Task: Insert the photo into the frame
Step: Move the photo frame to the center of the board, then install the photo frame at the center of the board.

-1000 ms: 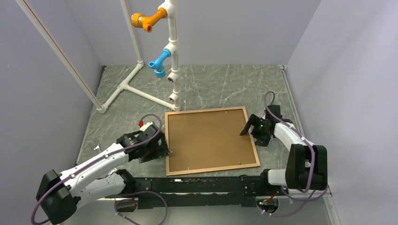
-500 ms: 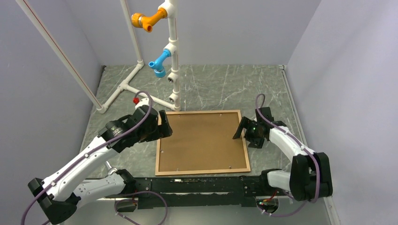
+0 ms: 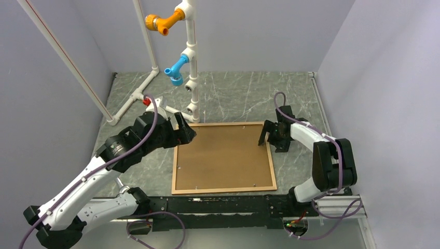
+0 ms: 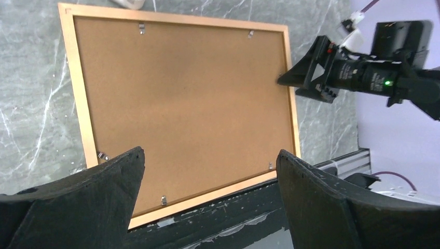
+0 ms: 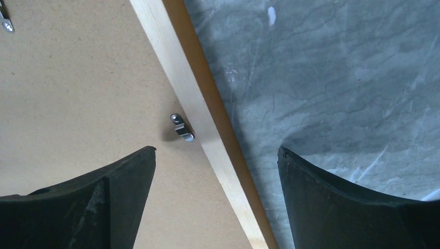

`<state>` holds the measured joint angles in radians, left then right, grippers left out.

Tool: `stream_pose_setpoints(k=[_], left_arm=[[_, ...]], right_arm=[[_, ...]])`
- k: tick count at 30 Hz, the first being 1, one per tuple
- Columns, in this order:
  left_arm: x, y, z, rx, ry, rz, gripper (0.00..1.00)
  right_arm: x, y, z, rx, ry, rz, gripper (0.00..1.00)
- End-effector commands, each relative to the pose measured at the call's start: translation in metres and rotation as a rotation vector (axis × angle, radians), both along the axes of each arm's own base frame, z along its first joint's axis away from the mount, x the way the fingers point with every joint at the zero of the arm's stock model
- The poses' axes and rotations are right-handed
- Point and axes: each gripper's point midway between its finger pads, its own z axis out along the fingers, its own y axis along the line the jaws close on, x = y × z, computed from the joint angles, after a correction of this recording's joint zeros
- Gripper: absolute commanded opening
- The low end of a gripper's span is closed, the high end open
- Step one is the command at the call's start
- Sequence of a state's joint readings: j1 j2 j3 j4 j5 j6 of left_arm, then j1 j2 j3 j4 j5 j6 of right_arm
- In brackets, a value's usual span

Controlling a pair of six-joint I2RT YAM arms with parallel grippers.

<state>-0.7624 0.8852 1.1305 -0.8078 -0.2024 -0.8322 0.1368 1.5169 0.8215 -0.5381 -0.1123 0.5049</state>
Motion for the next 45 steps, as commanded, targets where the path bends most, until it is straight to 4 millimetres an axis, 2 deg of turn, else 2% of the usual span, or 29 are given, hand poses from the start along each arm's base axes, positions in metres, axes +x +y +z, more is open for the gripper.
stream_pose_setpoints(k=[1, 10, 13, 17, 21, 28, 30, 33, 37, 43, 44, 45], left_arm=[[0.002, -0.012, -0.01, -0.02, 0.019, -0.034, 0.99], [0.002, -0.018, -0.021, -0.012, 0.049, -0.053, 0.99], [0.002, -0.021, -0.024, -0.017, 0.051, -0.062, 0.99], [0.002, -0.025, -0.028, -0.013, 0.064, -0.076, 0.99], [0.003, -0.027, -0.031, 0.001, 0.076, -0.083, 0.99], [0.003, -0.028, -0.036, 0.014, 0.09, -0.091, 0.99], [0.004, -0.028, -0.038, 0.017, 0.096, -0.091, 0.99], [0.004, -0.03, -0.041, 0.022, 0.108, -0.095, 0.99], [0.004, -0.031, -0.043, 0.028, 0.117, -0.098, 0.99], [0.003, -0.032, -0.049, 0.036, 0.133, -0.1, 0.99], [0.003, -0.031, -0.05, 0.038, 0.137, -0.098, 0.99], [0.003, -0.031, -0.052, 0.041, 0.141, -0.096, 0.99]], right_arm=[[0.008, 0.0, 0.005, -0.055, -0.025, 0.031, 0.88], [0.012, -0.011, -0.006, -0.165, -0.017, 0.018, 0.78], [0.017, -0.014, -0.005, -0.19, -0.032, 0.015, 0.73], [0.024, -0.014, -0.003, -0.209, -0.038, 0.025, 0.72], [0.027, -0.015, -0.003, -0.227, -0.033, 0.032, 0.64], [0.015, -0.015, -0.004, -0.214, -0.028, 0.035, 0.41], [0.013, -0.016, -0.004, -0.217, -0.031, 0.033, 0.32], [0.013, -0.018, -0.003, -0.23, -0.033, 0.037, 0.18], [0.017, -0.021, 0.001, -0.256, -0.043, 0.038, 0.06], [0.023, -0.019, 0.011, -0.255, -0.071, 0.042, 0.02], [0.024, -0.018, 0.014, -0.249, -0.077, 0.04, 0.04], [0.024, -0.017, 0.016, -0.24, -0.086, 0.041, 0.14]])
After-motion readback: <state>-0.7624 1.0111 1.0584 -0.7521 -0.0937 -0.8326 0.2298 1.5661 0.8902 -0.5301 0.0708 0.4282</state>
